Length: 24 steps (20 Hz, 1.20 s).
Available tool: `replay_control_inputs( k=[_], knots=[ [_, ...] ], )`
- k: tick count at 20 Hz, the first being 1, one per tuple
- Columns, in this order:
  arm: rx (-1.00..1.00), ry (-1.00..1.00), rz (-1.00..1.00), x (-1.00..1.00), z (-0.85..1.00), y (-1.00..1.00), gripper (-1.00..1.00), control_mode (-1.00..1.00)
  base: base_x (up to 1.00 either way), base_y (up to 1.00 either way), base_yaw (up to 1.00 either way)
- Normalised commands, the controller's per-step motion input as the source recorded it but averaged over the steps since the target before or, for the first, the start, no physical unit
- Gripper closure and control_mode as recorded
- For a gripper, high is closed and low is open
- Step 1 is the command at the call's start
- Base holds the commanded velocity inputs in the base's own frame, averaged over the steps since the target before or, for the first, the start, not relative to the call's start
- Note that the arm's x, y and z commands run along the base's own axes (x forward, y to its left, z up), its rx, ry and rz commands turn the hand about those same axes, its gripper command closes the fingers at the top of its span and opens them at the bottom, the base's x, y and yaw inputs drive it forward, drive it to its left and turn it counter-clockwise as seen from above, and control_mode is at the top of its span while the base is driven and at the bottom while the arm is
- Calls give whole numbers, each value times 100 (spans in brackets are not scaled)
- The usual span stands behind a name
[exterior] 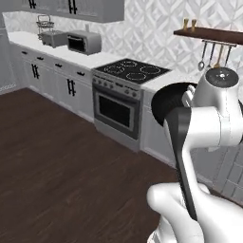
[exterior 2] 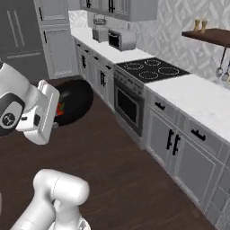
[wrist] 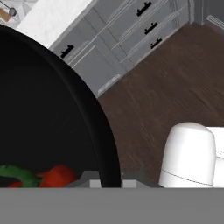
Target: Pick the bell pepper from the sink and place it in the bowl. Then pick the bowl and place it in the microwave. Then close the microwave door and press the start button.
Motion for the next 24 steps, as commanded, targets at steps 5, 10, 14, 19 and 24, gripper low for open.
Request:
replay_control_inputs(
  k=[5,10,14,19,24],
  knots=[
    [0,0,0,0,0,0,100,100,2,-5,95],
    [0,0,0,0,0,0,100,100,1,-41,86],
    [0,0,0,0,0,0,100,100,23,-43,81],
    [0,0,0,0,0,0,100,100,22,-74,70],
    [0,0,0,0,0,0,100,100,36,-73,68]
  ],
)
